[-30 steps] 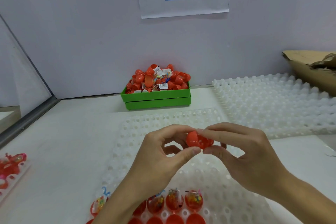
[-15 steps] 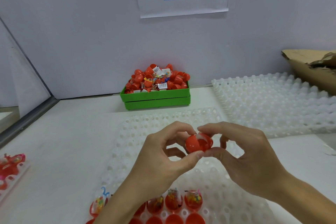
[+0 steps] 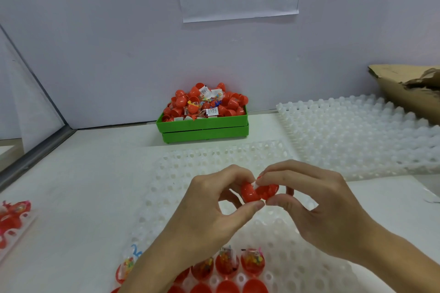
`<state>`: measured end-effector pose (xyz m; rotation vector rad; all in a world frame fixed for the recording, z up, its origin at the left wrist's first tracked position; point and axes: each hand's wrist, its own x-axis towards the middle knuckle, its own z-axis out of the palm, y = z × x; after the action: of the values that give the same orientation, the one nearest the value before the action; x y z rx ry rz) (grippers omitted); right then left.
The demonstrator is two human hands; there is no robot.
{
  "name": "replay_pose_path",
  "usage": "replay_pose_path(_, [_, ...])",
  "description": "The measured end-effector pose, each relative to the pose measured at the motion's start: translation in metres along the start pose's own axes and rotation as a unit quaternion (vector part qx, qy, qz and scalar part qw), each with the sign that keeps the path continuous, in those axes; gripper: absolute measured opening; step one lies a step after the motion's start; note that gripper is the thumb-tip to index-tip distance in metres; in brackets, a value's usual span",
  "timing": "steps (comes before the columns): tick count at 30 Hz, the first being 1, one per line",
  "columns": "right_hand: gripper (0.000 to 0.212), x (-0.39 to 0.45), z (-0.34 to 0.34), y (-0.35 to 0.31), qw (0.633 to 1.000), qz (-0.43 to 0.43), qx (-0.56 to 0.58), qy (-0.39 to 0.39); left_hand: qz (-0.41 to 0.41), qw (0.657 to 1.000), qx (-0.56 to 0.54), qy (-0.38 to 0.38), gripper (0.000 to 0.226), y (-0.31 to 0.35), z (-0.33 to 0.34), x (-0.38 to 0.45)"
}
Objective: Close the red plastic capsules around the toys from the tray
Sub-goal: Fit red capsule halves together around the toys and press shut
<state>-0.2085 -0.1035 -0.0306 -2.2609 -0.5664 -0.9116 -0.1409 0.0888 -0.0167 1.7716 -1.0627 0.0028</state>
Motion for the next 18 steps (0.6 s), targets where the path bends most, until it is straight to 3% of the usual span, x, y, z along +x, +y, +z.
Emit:
replay_pose_path(3, [0.025,-0.001,0.0,0.002,1.0,-0.004,-0.019,-0.014,-0.012,1.0,-0.015,0.016,0.032,0.001,0.003,0.0])
replay_pose_path(8, [0.027,-0.002,0.003,-0.001,1.0,-0.005,-0.024,0.003,-0.054,0.996,-0.063,0.042,0.031,0.001,0.004,0.001])
replay_pose_path(11, [0.041,0.001,0.002,-0.005,0.992,0.086,0.07,0.054,-0.062,0.992,-0.09,0.057,0.037,0.003,0.004,0.002])
replay_pose_path(18, [0.036,0.005,0.002,-0.009,0.965,0.14,0.213,0.063,-0.066,0.984,-0.143,0.078,0.037,0.002,0.004,0.005])
